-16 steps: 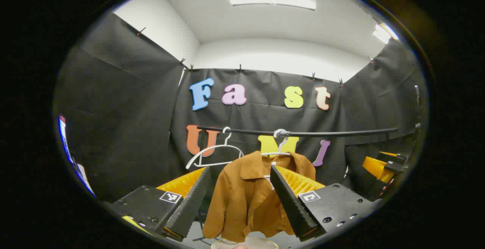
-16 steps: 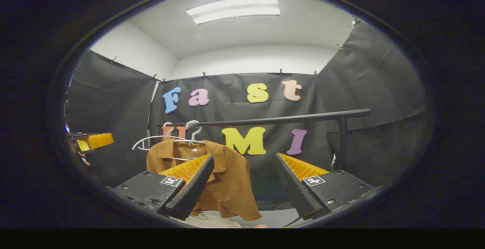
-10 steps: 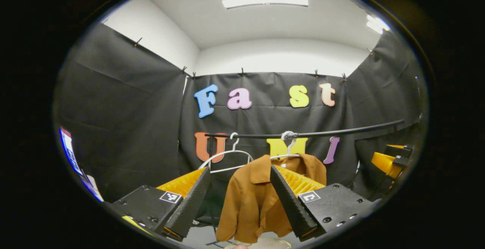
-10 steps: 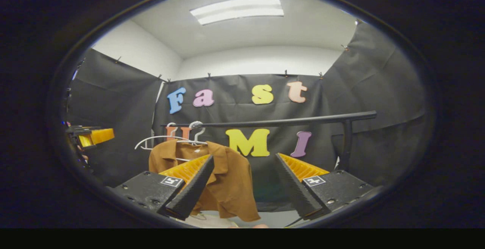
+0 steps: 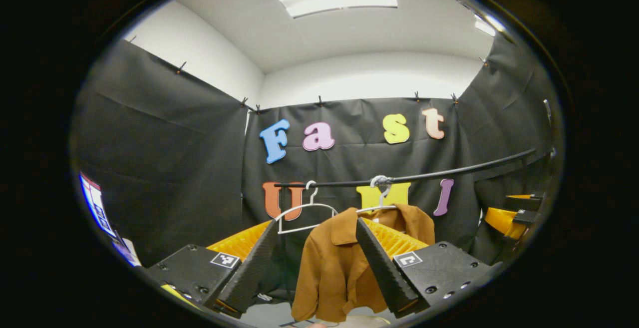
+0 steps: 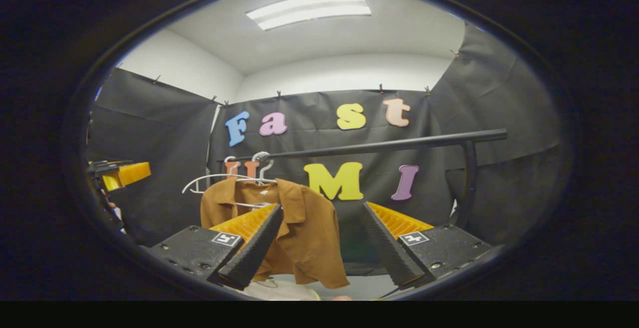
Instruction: Grasp the clothes on the hanger with both hands and then place them into the laundry hamper below.
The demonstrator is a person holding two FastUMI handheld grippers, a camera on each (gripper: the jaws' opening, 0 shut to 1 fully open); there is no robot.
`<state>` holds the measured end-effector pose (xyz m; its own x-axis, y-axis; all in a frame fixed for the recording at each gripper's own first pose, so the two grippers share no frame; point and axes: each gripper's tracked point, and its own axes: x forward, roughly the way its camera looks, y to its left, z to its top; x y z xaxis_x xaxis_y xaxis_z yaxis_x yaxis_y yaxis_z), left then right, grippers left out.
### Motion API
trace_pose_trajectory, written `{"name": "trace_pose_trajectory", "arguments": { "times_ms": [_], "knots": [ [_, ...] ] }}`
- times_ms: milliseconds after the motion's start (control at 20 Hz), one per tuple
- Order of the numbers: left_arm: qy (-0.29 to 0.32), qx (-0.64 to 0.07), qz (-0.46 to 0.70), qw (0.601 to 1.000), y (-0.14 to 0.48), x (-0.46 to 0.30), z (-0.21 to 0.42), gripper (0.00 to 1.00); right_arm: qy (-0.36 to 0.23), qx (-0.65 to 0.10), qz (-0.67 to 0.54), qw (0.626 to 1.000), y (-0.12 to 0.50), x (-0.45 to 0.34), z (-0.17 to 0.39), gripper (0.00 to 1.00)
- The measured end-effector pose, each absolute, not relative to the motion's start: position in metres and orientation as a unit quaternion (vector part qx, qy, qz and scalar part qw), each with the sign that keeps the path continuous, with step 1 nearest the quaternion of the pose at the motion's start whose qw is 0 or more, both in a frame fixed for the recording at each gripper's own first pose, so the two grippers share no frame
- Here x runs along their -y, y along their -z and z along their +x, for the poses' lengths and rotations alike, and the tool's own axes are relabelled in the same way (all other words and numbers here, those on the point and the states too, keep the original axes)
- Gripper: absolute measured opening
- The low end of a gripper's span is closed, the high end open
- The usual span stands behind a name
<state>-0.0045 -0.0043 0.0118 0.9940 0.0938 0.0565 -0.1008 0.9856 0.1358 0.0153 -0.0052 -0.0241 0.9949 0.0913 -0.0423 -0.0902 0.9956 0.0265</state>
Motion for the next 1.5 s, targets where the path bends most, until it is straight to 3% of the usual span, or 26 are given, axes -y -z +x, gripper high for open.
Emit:
{"name": "trace_pose_trajectory", "arguments": {
  "times_ms": [450, 700, 1000, 1500],
  "knots": [
    [-0.062, -0.007, 0.078, 0.995, 0.027, 0.003, 0.010, 1.00, -0.055, -0.062, 0.010, 0.997, 0.068, 0.000, 0.040, 1.00],
    [-0.039, -0.064, 0.056, 0.996, 0.080, -0.003, 0.042, 0.96, -0.041, -0.112, 0.001, 0.993, 0.119, -0.016, 0.068, 0.99],
    [0.012, -0.125, 0.028, 0.992, 0.129, 0.017, 0.075, 1.00, -0.052, -0.156, 0.044, 0.985, 0.153, -0.044, 0.110, 1.00],
    [0.073, -0.162, -0.019, 0.984, 0.162, 0.069, 0.134, 0.97, -0.075, -0.185, 0.072, 0.977, 0.180, -0.078, 0.176, 0.99]
  ]
}}
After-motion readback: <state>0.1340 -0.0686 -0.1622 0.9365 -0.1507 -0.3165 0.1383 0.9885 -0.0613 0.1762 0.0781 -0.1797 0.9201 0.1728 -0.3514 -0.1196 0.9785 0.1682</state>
